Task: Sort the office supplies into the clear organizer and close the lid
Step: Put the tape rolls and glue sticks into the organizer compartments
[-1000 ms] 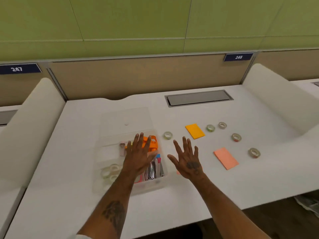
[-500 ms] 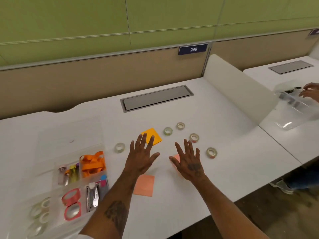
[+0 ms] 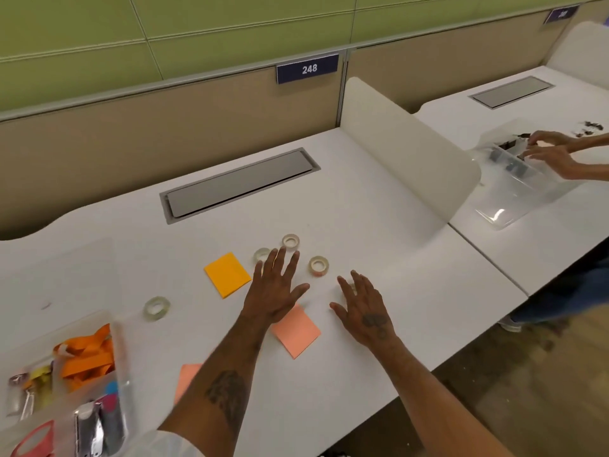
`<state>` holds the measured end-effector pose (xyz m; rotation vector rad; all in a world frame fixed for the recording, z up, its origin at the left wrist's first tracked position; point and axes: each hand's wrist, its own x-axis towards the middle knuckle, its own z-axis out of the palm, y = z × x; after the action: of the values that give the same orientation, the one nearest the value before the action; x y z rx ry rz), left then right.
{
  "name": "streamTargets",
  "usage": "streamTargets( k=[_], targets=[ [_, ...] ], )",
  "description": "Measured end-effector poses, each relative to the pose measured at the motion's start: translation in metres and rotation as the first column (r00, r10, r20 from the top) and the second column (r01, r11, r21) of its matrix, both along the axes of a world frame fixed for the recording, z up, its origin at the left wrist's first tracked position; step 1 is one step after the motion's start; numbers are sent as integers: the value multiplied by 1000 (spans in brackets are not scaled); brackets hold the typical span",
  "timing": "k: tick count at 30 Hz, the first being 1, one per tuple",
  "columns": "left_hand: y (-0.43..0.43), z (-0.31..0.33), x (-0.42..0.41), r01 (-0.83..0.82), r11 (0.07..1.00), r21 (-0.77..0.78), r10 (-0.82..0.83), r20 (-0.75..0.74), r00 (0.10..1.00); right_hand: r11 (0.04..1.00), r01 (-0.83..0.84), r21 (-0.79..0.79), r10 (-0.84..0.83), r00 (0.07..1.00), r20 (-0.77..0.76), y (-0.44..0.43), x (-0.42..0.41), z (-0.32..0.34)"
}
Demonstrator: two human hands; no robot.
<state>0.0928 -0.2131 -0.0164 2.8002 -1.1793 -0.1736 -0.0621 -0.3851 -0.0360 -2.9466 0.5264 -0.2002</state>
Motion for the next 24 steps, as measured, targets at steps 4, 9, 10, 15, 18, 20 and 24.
streamTargets(
  k=[4,9,10,15,18,20,24],
  targets=[
    [-18,-1,3,31,999,8,-31,-32,999,998,-43,-48,46,996,70,-13,-1,-7],
    [-35,-1,5,42,998,39,-40,-70,997,993,-61,-97,79,978,195,-25,2,-16],
    [-39,-1,5,36,997,62,-32,-58,998,994,-49,-100,68,976,205,-27,3,-16],
    [-57,-4,9,33,993,114,-18,-124,992,995,-12,-96,35,969,243,-40,1,-17],
    [-67,-6,10,56,992,109,-39,-150,988,998,22,-62,-6,968,249,-44,-4,-19],
    [-72,-8,9,79,987,136,-61,-134,989,998,42,-39,-31,970,240,-45,-8,-20],
    [-77,-7,7,93,983,158,-78,-101,992,999,37,-18,-32,972,231,-45,-12,-20]
  ],
)
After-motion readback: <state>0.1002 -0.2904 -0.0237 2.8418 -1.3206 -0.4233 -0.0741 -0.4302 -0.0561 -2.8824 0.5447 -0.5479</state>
